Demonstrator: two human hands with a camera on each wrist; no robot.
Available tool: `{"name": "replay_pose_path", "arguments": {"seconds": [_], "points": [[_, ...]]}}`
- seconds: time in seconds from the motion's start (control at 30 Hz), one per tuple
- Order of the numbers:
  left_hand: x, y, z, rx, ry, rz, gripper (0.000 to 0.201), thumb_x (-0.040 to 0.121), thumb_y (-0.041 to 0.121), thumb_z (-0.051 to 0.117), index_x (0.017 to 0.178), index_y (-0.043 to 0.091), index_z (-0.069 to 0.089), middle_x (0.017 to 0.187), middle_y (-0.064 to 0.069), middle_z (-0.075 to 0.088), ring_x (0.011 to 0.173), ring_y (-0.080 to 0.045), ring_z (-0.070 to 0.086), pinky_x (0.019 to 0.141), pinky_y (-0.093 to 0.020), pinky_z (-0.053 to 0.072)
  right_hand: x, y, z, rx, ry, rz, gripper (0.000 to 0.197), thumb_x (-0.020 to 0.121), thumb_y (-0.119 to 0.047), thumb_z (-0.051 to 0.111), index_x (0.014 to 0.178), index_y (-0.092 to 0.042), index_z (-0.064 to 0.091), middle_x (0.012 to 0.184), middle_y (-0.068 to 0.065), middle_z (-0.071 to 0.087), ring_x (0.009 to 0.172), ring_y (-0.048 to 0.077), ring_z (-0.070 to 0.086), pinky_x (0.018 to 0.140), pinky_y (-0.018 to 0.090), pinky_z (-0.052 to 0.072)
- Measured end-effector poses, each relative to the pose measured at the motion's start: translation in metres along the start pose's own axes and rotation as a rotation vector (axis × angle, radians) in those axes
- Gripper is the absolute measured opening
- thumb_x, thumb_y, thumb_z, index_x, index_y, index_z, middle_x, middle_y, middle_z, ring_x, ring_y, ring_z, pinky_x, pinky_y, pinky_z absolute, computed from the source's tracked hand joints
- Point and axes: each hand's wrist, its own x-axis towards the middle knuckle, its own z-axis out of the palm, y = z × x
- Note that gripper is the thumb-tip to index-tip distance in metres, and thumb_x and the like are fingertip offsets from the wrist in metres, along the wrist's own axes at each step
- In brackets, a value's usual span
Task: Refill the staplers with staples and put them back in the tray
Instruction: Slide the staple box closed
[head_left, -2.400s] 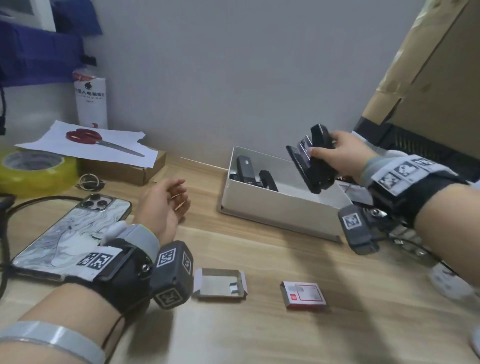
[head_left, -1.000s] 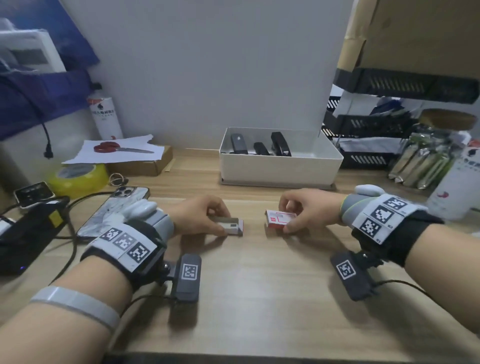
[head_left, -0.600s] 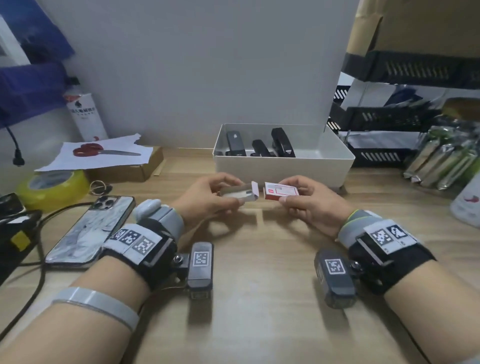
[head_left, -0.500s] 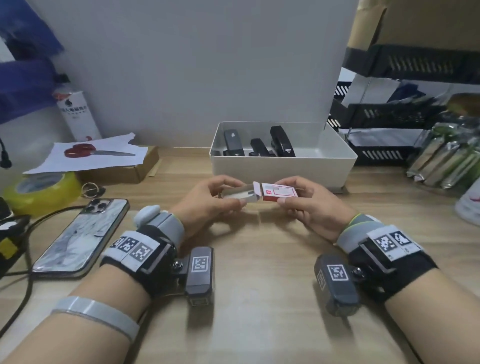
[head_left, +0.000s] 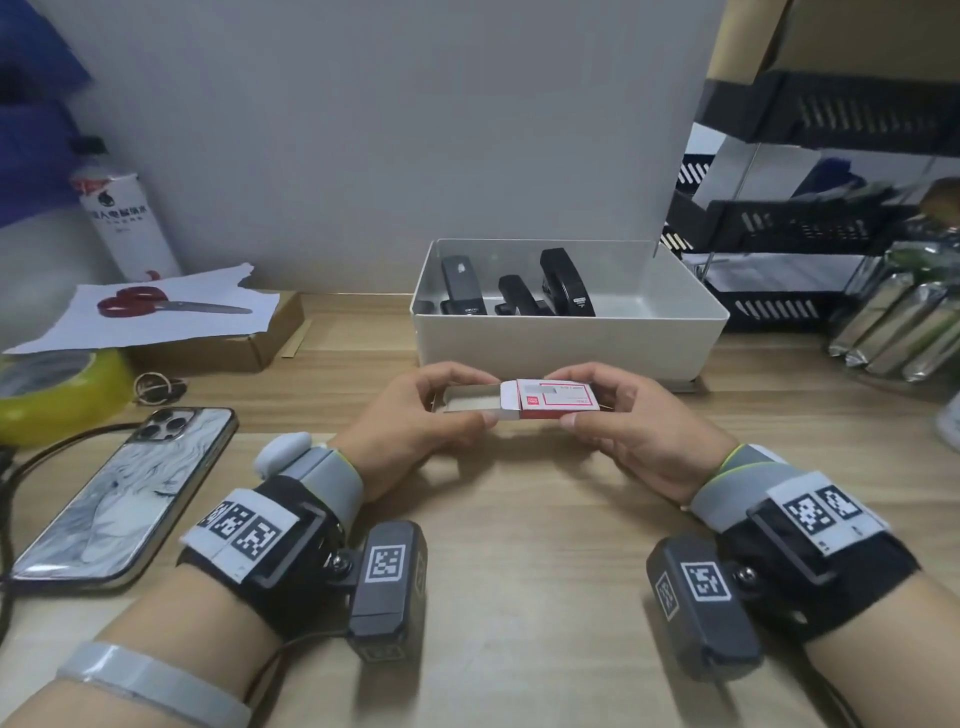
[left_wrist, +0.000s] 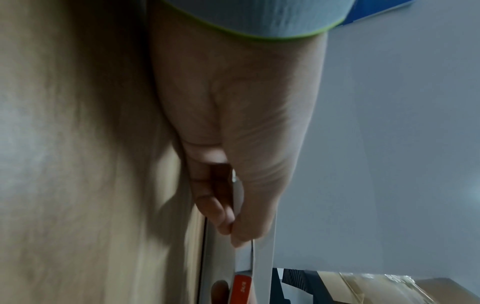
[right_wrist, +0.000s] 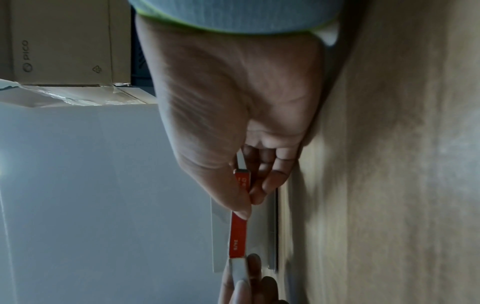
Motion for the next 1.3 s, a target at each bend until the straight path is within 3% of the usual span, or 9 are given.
{"name": "replay_pose_path", "arguments": {"seconds": [0.13,0.3,0.57,0.73,0.8,0.97,1.07,1.2,1.3], "points": [[-0.001,0.003,0.002,0.046,-0.024,0.013,0.03,0.083,0.008,0.079,0.111,0.016,0.073,0.101,-0.013,0.074,0.076,-0.009,0.061,0.068,-0.023,0.054,0.0,0.0,0.0,-0.022,-0.021,-0.013,0.044,0.074,-0.001,0.069,0.117,-0.007,0.065,0.113,0.017,0.068,0.099,0.02,0.059,0.078,0.024,0.046],[-0.002,0.005,0.007,0.049,-0.042,0.011,0.03,0.085,0.004,0.076,0.114,0.011,0.07,0.097,-0.001,0.074,0.071,-0.005,0.062,0.067,-0.021,0.054,-0.001,-0.001,-0.001,-0.04,-0.014,-0.016,0.043,0.073,0.0,0.071,0.115,-0.006,0.066,0.113,0.019,0.069,0.097,0.018,0.062,0.077,0.019,0.05],[-0.002,0.004,0.005,0.029,-0.018,-0.005,0.031,0.084,0.006,0.077,0.114,0.015,0.071,0.099,-0.003,0.076,0.076,-0.007,0.065,0.072,-0.024,0.055,-0.001,-0.002,-0.001,-0.093,0.01,-0.021,0.04,0.077,0.01,0.071,0.115,-0.003,0.067,0.115,0.022,0.07,0.095,0.018,0.065,0.08,0.018,0.052],[-0.002,0.004,0.004,-0.017,-0.006,-0.017,0.035,0.078,0.016,0.082,0.112,0.021,0.073,0.104,-0.009,0.076,0.09,-0.02,0.069,0.102,-0.049,0.052,-0.002,-0.002,-0.001,-0.092,0.025,-0.02,0.04,0.077,0.009,0.073,0.115,-0.003,0.068,0.116,0.021,0.07,0.096,0.019,0.065,0.085,0.021,0.052],[-0.003,0.004,0.006,-0.03,-0.002,-0.021,0.036,0.078,0.015,0.082,0.113,0.02,0.073,0.109,-0.013,0.076,0.097,-0.026,0.071,0.106,-0.055,0.048,-0.003,-0.002,-0.001,-0.085,0.032,-0.025,0.039,0.077,0.008,0.073,0.114,-0.004,0.068,0.116,0.021,0.07,0.098,0.02,0.065,0.091,0.026,0.052],[-0.005,0.007,0.008,-0.081,-0.007,-0.04,0.036,0.082,0.008,0.08,0.116,0.015,0.071,0.111,-0.015,0.076,0.099,-0.029,0.072,0.107,-0.055,0.048,-0.004,-0.004,0.0,-0.086,0.04,-0.034,0.04,0.077,0.007,0.073,0.115,-0.007,0.068,0.116,0.019,0.07,0.1,0.02,0.066,0.096,0.031,0.051],[-0.005,0.007,0.012,-0.08,-0.028,-0.045,0.037,0.082,0.008,0.08,0.117,0.015,0.068,0.11,-0.015,0.076,0.099,-0.029,0.072,0.106,-0.056,0.048,-0.004,-0.004,0.002,-0.102,0.03,-0.038,0.04,0.077,0.007,0.073,0.114,-0.007,0.068,0.114,0.019,0.07,0.097,0.018,0.065,0.09,0.027,0.051],[-0.003,0.007,0.022,-0.102,-0.065,-0.04,0.048,0.078,0.014,0.078,0.122,0.022,0.06,0.121,-0.027,0.067,0.1,-0.034,0.068,0.105,-0.057,0.049,-0.004,-0.004,0.005,-0.142,0.018,-0.037,0.039,0.078,0.006,0.074,0.114,-0.009,0.069,0.109,0.016,0.072,0.088,0.013,0.064,0.076,0.018,0.049],[-0.001,0.009,0.026,-0.183,-0.067,-0.056,0.061,0.075,0.005,0.068,0.131,0.02,0.052,0.123,-0.021,0.063,0.092,-0.027,0.065,0.083,-0.041,0.057,-0.003,-0.003,0.007,-0.132,0.046,-0.039,0.039,0.078,0.007,0.073,0.114,-0.009,0.068,0.103,0.009,0.072,0.081,0.01,0.062,0.068,0.015,0.048]]}}
